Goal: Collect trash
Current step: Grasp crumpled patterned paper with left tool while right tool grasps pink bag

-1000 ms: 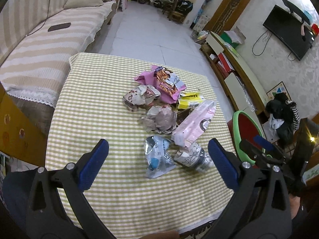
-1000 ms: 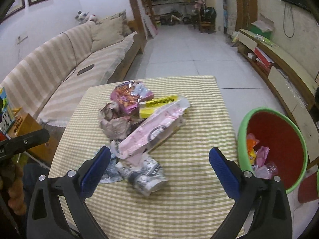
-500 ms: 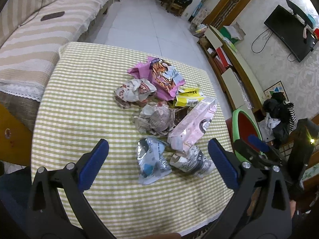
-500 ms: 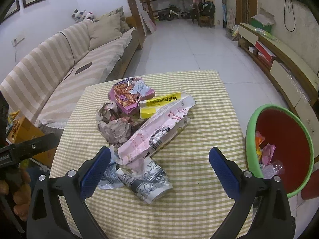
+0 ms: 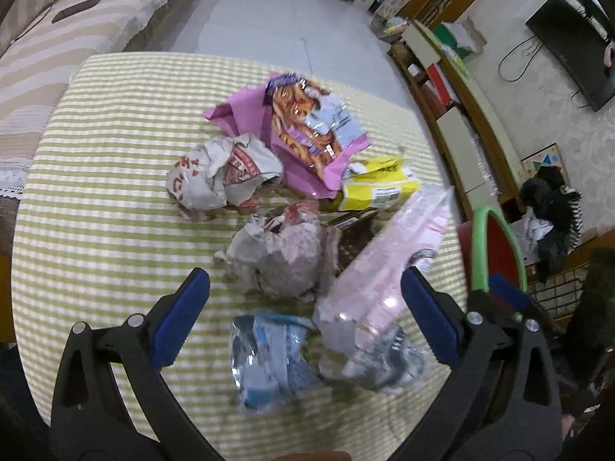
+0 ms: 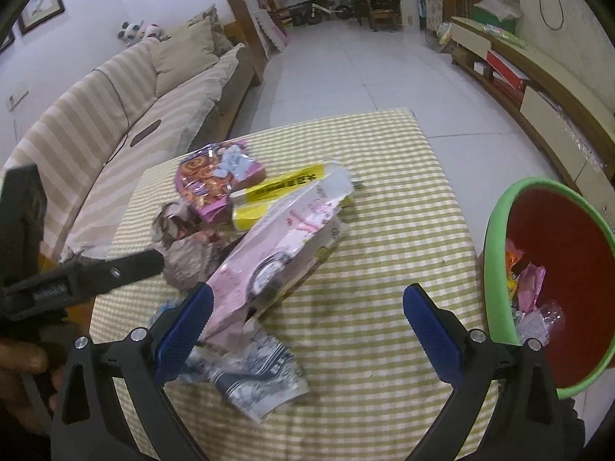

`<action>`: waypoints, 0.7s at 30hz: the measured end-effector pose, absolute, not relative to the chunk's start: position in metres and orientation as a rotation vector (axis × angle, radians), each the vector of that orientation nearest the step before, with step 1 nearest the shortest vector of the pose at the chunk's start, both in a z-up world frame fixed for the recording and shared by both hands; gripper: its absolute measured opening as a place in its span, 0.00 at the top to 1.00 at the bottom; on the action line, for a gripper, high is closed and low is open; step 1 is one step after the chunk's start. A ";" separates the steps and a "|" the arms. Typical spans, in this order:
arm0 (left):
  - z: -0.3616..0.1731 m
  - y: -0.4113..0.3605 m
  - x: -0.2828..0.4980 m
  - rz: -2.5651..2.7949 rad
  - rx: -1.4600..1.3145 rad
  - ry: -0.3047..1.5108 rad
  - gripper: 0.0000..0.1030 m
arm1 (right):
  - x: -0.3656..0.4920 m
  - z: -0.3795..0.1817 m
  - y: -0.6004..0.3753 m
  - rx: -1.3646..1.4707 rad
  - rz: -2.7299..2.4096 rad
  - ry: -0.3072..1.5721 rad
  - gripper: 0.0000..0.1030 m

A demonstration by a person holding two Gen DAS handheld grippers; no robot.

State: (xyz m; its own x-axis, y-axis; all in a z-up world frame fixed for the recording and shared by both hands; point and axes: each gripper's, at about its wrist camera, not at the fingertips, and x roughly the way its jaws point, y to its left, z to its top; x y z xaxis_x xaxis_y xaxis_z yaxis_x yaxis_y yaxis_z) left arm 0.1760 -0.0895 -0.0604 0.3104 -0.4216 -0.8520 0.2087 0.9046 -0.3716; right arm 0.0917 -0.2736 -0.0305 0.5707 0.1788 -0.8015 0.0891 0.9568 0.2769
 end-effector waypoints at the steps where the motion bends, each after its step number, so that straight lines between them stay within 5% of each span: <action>1: -0.065 -0.090 0.178 -0.418 -0.203 1.194 0.07 | 0.096 -0.034 -0.275 0.311 0.056 0.971 0.07; 12: -0.086 -0.067 0.188 -0.416 -0.218 1.206 0.55 | 0.127 -0.055 -0.263 0.359 0.126 1.018 0.07; 21: -0.079 -0.038 0.184 -0.397 -0.240 1.191 0.59 | 0.144 -0.071 -0.256 0.431 0.121 1.073 0.14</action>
State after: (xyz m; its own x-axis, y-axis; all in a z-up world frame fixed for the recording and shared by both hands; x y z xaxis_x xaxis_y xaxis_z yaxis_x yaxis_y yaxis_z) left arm 0.1844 -0.0383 -0.0787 0.3138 -0.4222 -0.8505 0.1732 0.9061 -0.3859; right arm 0.1440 -0.2556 -0.0708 0.4802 0.3015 -0.8237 0.1108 0.9107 0.3979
